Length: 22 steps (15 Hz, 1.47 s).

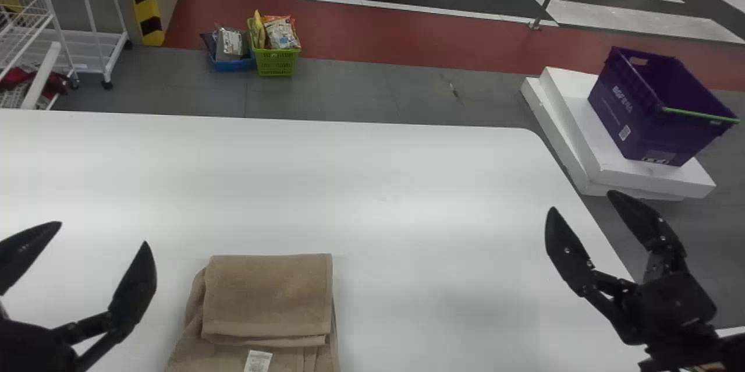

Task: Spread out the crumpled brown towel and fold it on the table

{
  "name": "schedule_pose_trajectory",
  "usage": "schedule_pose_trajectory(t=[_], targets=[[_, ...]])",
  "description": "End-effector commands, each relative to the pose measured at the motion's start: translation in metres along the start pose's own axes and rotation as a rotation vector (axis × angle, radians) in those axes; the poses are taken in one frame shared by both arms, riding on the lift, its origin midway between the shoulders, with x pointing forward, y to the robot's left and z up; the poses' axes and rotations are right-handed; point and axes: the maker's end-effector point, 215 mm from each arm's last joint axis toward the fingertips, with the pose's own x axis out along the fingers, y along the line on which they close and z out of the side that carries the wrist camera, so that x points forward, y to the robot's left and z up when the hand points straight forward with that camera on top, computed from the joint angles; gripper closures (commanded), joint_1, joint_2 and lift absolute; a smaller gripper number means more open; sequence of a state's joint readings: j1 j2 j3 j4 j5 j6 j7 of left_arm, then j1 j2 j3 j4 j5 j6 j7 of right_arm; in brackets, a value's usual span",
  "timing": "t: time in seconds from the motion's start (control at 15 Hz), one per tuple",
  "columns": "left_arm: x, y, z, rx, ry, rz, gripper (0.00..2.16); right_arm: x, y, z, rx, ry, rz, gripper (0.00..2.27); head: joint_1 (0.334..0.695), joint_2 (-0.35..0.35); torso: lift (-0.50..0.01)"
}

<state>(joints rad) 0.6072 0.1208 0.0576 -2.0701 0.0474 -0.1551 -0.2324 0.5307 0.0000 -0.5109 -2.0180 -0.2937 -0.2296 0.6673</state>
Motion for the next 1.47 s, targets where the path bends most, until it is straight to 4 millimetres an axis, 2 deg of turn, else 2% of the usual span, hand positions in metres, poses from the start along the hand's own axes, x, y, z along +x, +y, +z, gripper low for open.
schedule_pose_trajectory(t=[0.0,0.2,0.4,0.67,0.87,1.0,1.13,1.4], targets=[[-0.004,0.050,0.003,0.034,0.009,0.068,0.12,-0.006,-0.022,0.001,-0.014,0.003,-0.040,0.12,0.695,-0.219,-0.127],[-0.014,0.086,0.012,0.043,0.012,0.112,0.12,-0.016,-0.051,-0.002,-0.031,0.015,-0.094,0.12,0.695,-0.177,-0.127],[-0.032,0.115,0.004,0.058,0.045,0.146,0.12,-0.033,-0.073,0.009,-0.069,0.028,-0.132,0.12,0.695,-0.164,-0.127],[-0.055,0.149,-0.004,0.071,0.080,0.207,0.11,-0.057,-0.106,0.008,-0.083,0.060,-0.198,0.12,0.695,-0.162,-0.127],[-0.077,0.180,-0.007,0.086,0.122,0.270,0.12,-0.087,-0.135,0.019,-0.118,0.088,-0.259,0.12,0.695,-0.164,-0.127],[-0.089,0.192,-0.006,0.087,0.128,0.282,0.12,-0.110,-0.161,0.017,-0.086,0.100,-0.321,0.12,0.695,-0.171,-0.127],[-0.100,0.199,-0.005,0.024,0.117,0.278,0.12,-0.125,-0.177,0.016,-0.071,0.096,-0.355,0.12,0.695,-0.191,-0.127],[-0.115,0.208,-0.019,-0.016,0.140,0.294,0.12,-0.156,-0.211,-0.006,-0.017,0.137,-0.457,0.12,0.695,-0.243,-0.127]])
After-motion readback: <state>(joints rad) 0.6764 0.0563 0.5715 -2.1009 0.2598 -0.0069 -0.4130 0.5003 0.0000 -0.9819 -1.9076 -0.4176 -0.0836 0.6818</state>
